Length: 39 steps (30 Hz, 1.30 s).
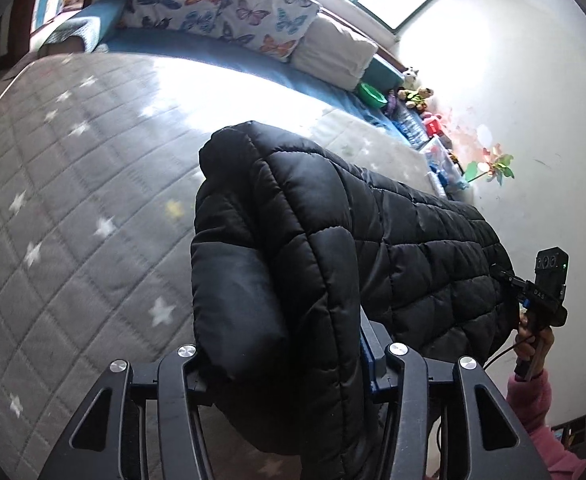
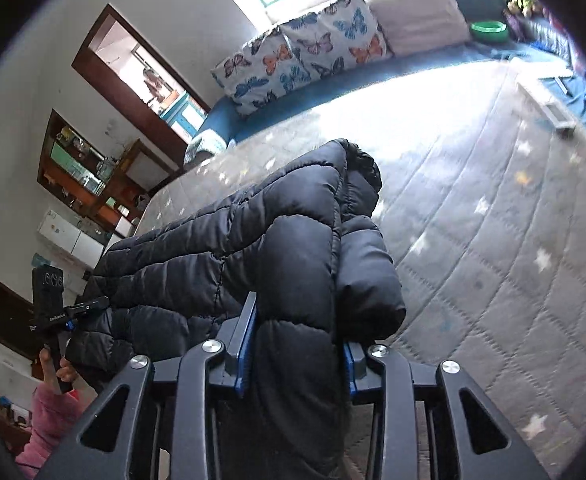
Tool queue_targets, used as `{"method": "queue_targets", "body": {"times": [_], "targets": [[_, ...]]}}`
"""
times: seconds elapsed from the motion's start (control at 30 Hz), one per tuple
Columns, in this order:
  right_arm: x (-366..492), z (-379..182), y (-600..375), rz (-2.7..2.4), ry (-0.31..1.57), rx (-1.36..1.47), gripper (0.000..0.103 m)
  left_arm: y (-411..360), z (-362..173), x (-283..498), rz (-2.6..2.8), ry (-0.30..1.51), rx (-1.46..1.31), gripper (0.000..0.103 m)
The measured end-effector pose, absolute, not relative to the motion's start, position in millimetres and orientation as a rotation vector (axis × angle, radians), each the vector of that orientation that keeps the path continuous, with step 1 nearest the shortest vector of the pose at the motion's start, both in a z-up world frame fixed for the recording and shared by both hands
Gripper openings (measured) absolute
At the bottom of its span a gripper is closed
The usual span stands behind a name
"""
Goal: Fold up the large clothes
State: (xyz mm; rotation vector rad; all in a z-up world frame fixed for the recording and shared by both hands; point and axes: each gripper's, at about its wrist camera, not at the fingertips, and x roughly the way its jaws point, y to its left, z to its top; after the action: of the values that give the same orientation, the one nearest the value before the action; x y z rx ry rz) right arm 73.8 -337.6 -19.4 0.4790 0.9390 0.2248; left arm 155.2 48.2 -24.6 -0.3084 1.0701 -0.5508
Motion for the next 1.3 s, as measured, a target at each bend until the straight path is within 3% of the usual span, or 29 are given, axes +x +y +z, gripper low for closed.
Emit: {"method": "queue_targets", "body": {"times": [0.33,0.7,0.9,1.17,1.3], "targets": [[74.9,21.4,-397.0,0.108,0.840,0.438,0.036,-52.8,32.4,219.6,-0.656,1.063,-0.259,0.053],[106.2,32.9,-486.1,-0.018,0.801,0.465,0.036,-192.6,59.5,320.9,-0.730,1.098,-0.207,0.053],[124.1,17.0,-529.9,-0.081,0.805,0.490,0.036,-251.0,37.1,366.1,-0.755,1.144,-0.204,0.053],[141.0,-47.5,-559.4,-0.132,0.894,0.566,0.037,-281.2,-43.5,398.8,-0.708,1.236,-0.193,0.053],[143.8,-80.9,-576.1,-0.160,0.918,0.646,0.049,-275.6,-68.7,411.1,-0.711,1.255,-0.253,0.066]]}}
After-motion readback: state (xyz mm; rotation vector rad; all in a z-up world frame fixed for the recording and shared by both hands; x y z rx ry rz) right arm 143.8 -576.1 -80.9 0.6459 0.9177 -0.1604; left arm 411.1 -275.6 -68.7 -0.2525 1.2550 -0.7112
